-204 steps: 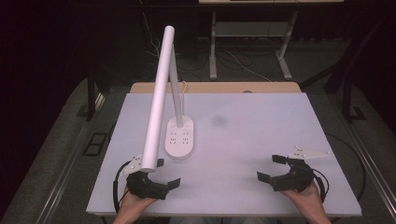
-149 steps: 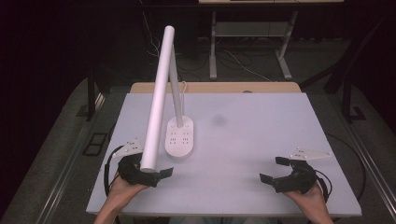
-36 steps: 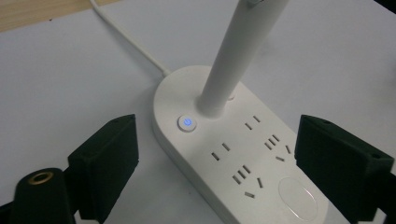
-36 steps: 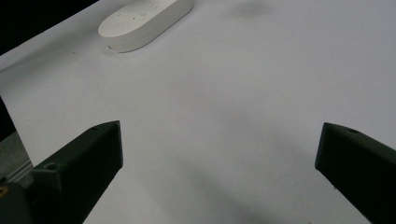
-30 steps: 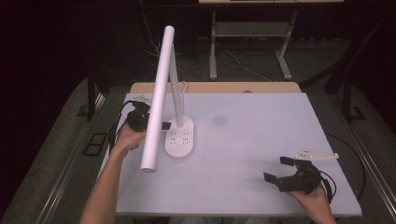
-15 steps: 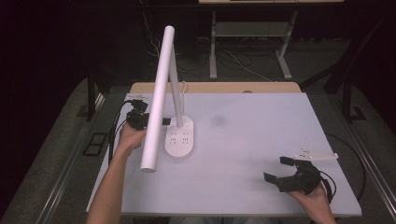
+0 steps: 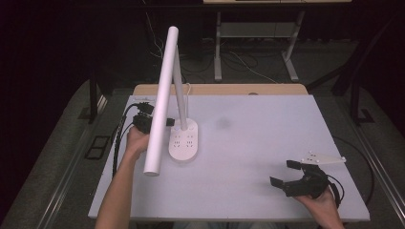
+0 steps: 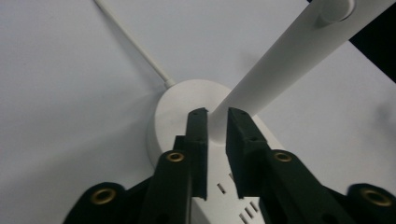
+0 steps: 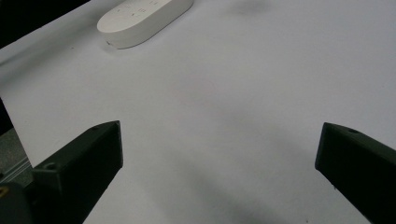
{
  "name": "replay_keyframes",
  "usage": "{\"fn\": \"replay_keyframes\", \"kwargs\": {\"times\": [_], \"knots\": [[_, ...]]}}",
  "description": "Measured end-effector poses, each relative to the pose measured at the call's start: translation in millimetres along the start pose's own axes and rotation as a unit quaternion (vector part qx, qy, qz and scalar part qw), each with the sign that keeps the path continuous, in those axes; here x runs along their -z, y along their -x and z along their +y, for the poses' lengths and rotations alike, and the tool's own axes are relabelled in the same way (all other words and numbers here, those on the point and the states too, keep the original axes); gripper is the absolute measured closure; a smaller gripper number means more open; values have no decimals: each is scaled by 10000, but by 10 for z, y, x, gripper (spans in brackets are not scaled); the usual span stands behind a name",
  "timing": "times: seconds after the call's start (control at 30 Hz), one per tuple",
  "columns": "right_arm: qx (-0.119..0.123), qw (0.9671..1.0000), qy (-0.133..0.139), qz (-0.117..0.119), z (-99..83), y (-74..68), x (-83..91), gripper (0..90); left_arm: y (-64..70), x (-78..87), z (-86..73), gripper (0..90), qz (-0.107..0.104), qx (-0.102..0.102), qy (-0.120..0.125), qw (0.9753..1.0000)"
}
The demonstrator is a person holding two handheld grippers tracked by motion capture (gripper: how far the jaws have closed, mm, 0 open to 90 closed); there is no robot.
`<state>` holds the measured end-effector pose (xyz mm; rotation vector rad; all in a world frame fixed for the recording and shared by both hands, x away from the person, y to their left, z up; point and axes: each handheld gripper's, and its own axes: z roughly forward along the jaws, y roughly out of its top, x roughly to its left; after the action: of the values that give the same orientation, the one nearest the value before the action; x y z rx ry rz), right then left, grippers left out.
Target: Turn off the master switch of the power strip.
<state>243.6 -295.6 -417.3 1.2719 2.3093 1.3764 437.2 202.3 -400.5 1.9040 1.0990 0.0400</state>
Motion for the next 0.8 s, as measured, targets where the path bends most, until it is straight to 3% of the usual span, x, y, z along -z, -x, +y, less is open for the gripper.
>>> {"fn": "replay_keyframes", "kwargs": {"times": [0.17, 0.8], "knots": [[1, 10000, -14, -3, -1, 2, 0, 3, 3, -55, -9, 894, 122, -2, -64, 9999], [64, 10000, -43, -30, -7, 7, -10, 3, 0, -236, -52, 899, 310, 120, -188, 9993]]}}
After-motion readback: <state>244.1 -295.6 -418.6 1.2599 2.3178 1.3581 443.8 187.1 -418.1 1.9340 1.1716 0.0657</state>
